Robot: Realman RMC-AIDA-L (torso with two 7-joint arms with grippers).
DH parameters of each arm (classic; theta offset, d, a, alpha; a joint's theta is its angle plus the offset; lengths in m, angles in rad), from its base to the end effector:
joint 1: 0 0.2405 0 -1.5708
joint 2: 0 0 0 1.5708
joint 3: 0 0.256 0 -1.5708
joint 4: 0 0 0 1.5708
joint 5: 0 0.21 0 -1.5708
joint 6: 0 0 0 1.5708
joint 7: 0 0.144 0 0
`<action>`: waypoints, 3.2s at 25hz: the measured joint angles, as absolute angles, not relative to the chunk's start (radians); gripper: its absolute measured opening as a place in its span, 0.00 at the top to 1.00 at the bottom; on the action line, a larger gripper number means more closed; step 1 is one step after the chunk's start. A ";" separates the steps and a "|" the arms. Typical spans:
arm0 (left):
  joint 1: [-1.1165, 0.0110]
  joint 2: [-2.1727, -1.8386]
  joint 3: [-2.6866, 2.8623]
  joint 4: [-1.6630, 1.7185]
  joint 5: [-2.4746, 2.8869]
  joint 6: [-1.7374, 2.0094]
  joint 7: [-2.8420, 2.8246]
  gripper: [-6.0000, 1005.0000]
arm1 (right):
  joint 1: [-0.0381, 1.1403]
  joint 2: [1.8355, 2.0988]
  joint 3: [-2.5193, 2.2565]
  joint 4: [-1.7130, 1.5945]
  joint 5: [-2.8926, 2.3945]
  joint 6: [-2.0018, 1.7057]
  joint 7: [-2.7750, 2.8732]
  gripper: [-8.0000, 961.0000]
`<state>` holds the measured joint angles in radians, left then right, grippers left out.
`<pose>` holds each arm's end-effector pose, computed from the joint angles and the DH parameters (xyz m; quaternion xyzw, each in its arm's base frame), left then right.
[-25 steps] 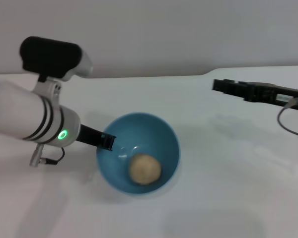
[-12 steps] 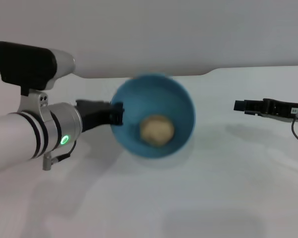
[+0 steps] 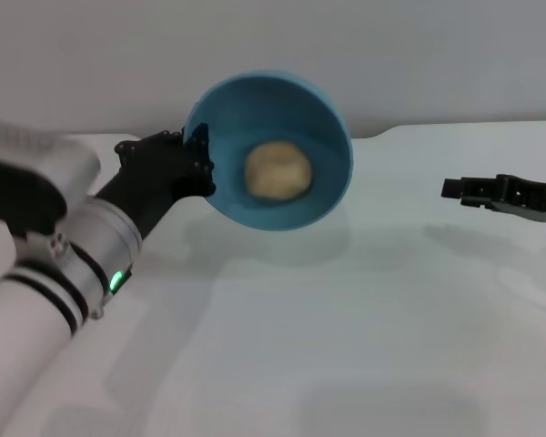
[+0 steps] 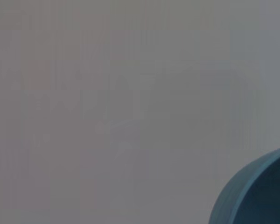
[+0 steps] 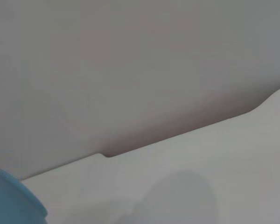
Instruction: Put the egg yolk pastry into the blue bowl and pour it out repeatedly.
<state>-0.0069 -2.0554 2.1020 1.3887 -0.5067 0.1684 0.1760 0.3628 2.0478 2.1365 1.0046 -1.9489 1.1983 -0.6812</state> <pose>-0.1845 0.3090 -0.0467 -0.7940 -0.2642 -0.2706 0.4760 0.2818 0.3544 0.0385 -0.7496 0.5873 0.2209 0.2107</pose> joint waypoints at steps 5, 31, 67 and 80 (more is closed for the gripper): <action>-0.032 -2.057 2.220 1.167 -0.503 0.572 0.173 0.99 | 0.365 2.046 2.140 1.005 -1.949 1.202 -0.681 0.58; -0.199 -2.074 2.366 0.827 -0.510 0.992 0.170 0.99 | 0.370 2.062 2.141 1.005 -1.936 1.206 -0.682 0.58; -0.331 -2.078 2.548 0.696 -0.880 1.241 0.227 1.00 | 0.378 2.065 2.141 0.976 -1.895 1.198 -0.687 0.58; -0.351 -2.078 2.548 0.691 -0.879 1.212 0.210 0.99 | 0.379 2.065 2.141 0.966 -1.894 1.201 -0.689 0.58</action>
<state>-0.3513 -2.0780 2.5483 0.6913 -0.8786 1.2117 0.2101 0.3789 2.0647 2.1414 0.9658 -1.8943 1.2013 -0.6894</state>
